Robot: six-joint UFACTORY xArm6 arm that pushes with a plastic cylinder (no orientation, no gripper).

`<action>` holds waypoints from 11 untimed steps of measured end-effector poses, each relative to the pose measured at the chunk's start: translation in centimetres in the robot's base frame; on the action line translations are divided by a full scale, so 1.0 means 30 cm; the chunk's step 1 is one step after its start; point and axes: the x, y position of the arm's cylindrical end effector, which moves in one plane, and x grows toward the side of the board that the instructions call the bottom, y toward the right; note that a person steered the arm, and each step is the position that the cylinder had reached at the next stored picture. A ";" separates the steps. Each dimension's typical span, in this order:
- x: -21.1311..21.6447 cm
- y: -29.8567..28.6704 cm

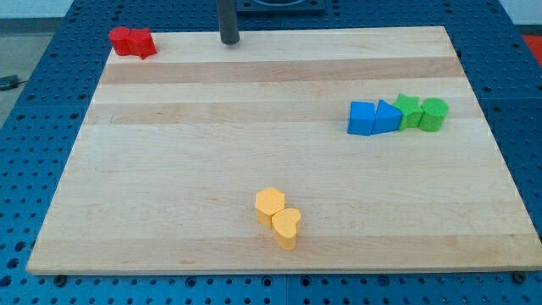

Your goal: Slightly move the red circle towards up

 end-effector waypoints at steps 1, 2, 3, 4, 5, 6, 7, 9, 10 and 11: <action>0.242 -0.155; 0.392 -0.454; 0.343 -0.702; 0.337 -0.708; 0.131 -0.709; 0.131 -0.709; 0.123 -0.710; -0.012 -0.708; -0.020 -0.708; -0.033 -0.710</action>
